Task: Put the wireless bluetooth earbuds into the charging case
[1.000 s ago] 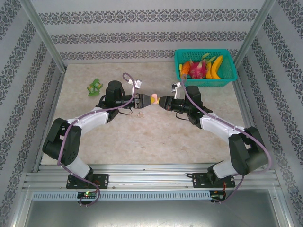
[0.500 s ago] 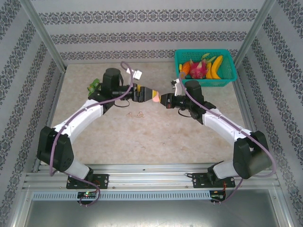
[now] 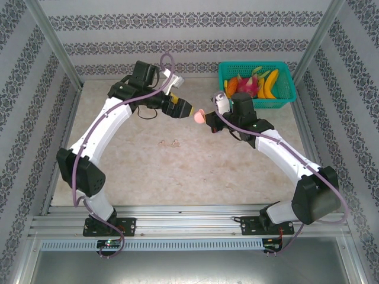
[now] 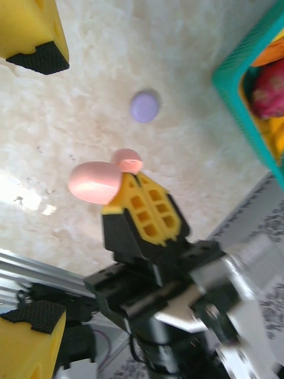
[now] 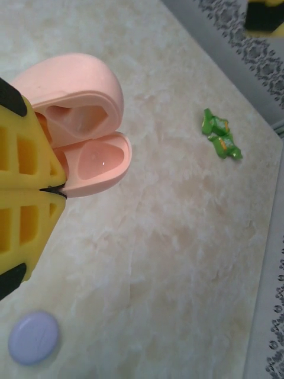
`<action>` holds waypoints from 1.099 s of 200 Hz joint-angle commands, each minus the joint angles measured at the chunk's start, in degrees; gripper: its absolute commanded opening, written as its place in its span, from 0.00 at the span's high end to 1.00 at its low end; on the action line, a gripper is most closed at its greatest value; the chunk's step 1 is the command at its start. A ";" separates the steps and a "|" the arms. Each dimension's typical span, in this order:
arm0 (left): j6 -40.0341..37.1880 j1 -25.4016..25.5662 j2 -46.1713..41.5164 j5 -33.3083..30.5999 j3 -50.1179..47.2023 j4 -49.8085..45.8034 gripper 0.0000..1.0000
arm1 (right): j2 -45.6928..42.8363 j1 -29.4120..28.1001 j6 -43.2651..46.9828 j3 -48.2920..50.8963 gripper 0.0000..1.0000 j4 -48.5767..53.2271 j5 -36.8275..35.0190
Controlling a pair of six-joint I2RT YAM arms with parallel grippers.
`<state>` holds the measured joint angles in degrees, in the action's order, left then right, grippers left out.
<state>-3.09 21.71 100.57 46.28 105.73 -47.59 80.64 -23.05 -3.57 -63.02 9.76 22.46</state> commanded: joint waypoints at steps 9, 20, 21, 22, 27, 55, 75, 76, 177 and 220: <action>-9.39 -0.61 2.32 5.86 3.25 -13.04 0.00 | -2.91 -1.43 7.27 -2.66 1.00 3.30 -2.20; -10.60 -0.61 2.98 6.66 3.43 -14.22 0.01 | -3.33 -1.88 8.28 -3.03 1.00 4.42 -2.43; -10.70 -0.62 3.01 6.73 3.38 -14.34 0.01 | -3.36 -1.94 8.34 -3.09 1.00 4.49 -2.42; -10.75 -0.62 3.07 6.77 3.40 -14.44 0.01 | -3.37 -1.97 8.42 -3.13 1.00 4.57 -2.42; -11.22 -0.56 3.29 7.33 3.42 -14.78 0.01 | -3.49 -2.19 8.85 -3.30 1.00 5.20 -2.35; -13.81 -0.49 5.09 10.34 4.45 -17.92 0.01 | -3.47 -3.45 10.49 -4.64 1.00 8.84 -0.56; -14.81 -0.61 6.11 11.82 5.10 -19.24 0.04 | -3.56 -4.78 10.95 -4.82 1.00 10.24 0.29; -14.87 -0.57 6.16 11.86 5.10 -19.26 0.04 | -3.56 -4.84 10.95 -4.82 1.00 10.30 0.25; -15.15 -0.47 8.76 16.68 2.85 -17.78 0.27 | -3.12 -6.92 9.38 -4.93 1.00 9.58 1.10; -13.79 -0.10 9.09 18.35 0.75 -15.07 0.32 | -2.95 -6.95 9.02 -5.09 1.00 9.29 1.28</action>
<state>-16.73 21.63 109.27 61.89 107.55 -64.60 78.37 -29.41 5.98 -66.28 19.59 22.11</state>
